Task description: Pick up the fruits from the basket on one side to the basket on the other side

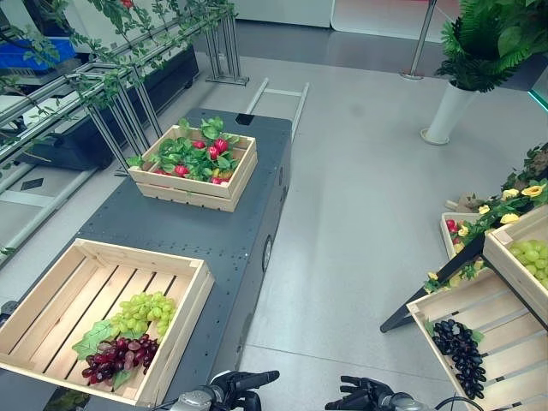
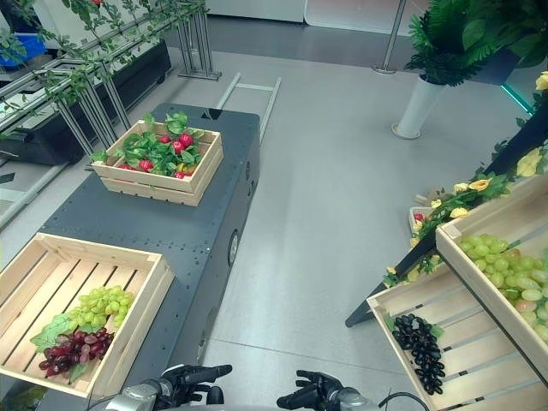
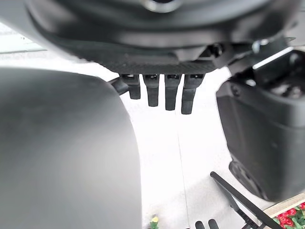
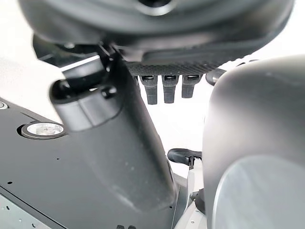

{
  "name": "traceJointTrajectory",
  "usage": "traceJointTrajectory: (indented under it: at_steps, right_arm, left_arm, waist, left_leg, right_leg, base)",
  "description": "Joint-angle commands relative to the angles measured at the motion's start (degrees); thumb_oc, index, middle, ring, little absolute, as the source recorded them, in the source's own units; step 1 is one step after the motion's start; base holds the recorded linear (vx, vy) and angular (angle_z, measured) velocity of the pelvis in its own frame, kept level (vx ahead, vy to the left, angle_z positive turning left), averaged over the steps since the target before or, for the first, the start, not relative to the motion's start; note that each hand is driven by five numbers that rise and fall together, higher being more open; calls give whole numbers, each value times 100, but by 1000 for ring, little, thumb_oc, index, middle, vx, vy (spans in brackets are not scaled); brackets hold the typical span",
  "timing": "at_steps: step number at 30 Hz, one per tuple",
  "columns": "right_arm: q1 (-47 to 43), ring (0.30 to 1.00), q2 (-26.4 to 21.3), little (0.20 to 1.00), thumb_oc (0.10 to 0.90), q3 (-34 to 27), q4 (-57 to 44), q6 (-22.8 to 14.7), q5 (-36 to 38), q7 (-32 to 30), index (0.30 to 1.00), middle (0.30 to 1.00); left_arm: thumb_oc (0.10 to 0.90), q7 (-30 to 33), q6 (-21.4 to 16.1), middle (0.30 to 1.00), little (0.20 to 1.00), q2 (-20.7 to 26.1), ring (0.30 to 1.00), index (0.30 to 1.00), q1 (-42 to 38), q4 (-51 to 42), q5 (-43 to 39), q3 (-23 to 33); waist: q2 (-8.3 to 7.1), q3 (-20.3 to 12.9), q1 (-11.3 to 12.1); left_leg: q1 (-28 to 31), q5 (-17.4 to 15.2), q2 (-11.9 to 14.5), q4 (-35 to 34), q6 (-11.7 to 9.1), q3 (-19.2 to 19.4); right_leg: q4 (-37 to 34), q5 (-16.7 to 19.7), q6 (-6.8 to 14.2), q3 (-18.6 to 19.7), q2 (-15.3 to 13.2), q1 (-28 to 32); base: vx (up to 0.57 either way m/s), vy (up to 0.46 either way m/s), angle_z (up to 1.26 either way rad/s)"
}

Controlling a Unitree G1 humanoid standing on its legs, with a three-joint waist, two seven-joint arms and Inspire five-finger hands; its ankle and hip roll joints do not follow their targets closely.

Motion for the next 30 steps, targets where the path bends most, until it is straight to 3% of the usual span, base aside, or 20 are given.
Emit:
traceJointTrajectory:
  at_steps: [1, 22, 30]
  right_arm:
    - [-280, 900, -145, 900, 800, 150, -23, -163, 107, -64, 900, 900]
    - [-168, 900, -131, 900, 800, 10, -103, -167, 351, -225, 900, 900]
    - [-139, 900, -182, 900, 800, 97, -79, -171, 112, 13, 900, 900]
  left_arm:
    - [800, -123, -272, 900, 900, -231, 900, 900, -430, 208, -88, -141]
    - [800, -766, -286, 900, 900, -128, 900, 900, -370, -82, -146, -316]
    - [800, -499, -228, 900, 900, -101, 900, 900, -436, -276, -309, -269]
  waist:
    - [325, 67, 147]
    - [348, 135, 48]
    - [273, 87, 66]
  left_leg:
    - [454, -935, -242, 227, 32, -50]
    - [463, -952, -302, 195, 110, -144]
    - [284, -882, -119, 450, -78, -166]
  right_leg:
    - [320, 305, -132, 399, 225, -559]
    - [444, 271, -148, 711, 364, -671]
    - [112, 316, -303, 687, 593, -593]
  base:
    - [0, 0, 0]
    - [1, -16, -1]
    - [-34, -208, 2]
